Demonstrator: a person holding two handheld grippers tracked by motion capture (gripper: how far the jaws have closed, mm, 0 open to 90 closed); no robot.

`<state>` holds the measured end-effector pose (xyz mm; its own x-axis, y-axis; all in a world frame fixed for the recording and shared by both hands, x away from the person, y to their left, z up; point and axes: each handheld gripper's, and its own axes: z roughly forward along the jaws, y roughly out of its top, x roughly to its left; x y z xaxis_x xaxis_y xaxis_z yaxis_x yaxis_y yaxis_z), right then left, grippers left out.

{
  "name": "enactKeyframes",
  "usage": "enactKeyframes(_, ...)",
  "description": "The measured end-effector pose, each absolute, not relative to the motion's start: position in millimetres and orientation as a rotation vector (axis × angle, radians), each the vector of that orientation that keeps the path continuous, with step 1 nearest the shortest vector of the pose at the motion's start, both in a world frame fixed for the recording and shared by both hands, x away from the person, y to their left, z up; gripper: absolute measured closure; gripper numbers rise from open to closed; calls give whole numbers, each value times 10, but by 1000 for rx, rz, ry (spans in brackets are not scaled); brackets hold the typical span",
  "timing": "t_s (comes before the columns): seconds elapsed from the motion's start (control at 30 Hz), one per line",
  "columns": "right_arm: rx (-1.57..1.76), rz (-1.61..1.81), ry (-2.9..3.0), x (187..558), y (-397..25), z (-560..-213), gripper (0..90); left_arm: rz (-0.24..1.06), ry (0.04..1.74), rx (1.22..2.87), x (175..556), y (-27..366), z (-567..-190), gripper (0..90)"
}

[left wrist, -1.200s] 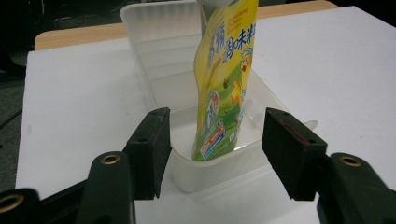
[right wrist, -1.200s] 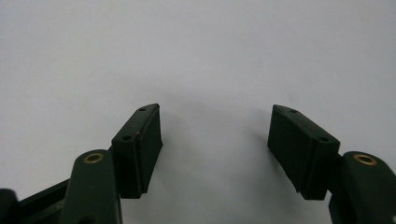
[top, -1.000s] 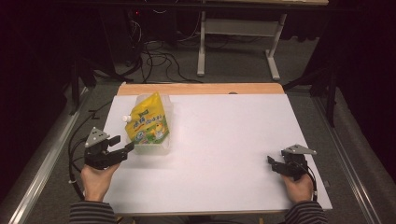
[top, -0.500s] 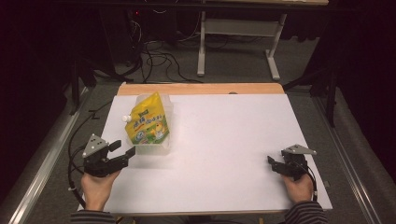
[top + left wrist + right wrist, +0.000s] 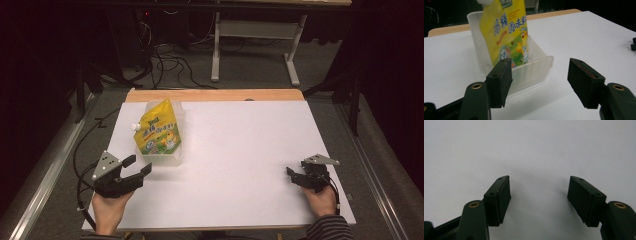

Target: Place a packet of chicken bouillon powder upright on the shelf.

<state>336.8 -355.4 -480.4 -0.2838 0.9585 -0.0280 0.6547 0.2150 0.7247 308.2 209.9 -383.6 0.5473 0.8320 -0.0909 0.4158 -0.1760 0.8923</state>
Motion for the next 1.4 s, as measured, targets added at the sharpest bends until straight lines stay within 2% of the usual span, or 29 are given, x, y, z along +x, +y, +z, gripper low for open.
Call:
enactKeyframes(0.07,1490,848,2030,3373,-3557,-4801,325,519,1024,1792,3071,2066,-3847,363)
enactKeyframes(0.6,1478,848,2038,3370,-3548,-4799,303,516,962,1784,3042,1768,-3994,353)
enactKeyframes(0.73,1473,849,2048,3373,-3547,-4798,293,510,945,1788,3070,1653,-4023,352)
enactKeyframes(0.93,1471,846,2049,3377,-3553,-4799,272,499,942,1824,3138,1473,-4082,304)
enactKeyframes(1.4,1459,825,2016,3349,-3528,-4791,260,454,916,1858,3272,1203,-4193,308)
